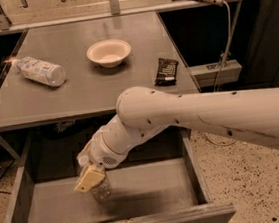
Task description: Pick water bottle from top drawer and place on counter
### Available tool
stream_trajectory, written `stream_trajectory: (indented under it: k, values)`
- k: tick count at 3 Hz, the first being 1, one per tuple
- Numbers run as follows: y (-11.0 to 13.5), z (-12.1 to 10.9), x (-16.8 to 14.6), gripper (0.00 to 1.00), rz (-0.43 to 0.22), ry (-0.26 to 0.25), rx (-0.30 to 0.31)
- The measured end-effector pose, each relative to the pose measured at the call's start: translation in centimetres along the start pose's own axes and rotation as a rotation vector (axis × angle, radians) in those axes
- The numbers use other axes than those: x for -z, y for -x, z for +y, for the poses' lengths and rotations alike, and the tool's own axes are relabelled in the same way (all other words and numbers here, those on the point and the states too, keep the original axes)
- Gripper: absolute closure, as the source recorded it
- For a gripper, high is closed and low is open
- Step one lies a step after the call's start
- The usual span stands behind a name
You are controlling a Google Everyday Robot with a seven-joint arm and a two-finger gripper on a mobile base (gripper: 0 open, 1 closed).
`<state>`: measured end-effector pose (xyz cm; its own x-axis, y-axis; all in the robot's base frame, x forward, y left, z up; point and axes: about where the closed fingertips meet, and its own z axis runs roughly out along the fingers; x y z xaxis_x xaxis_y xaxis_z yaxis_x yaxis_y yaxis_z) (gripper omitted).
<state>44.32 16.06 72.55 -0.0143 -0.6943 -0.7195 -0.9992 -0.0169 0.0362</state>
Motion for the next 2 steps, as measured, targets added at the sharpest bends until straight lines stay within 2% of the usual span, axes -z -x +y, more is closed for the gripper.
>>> stream_trajectory:
  k: [2]
  values:
    - [0.00,0.00,0.00,0.89,0.000,0.000,0.000]
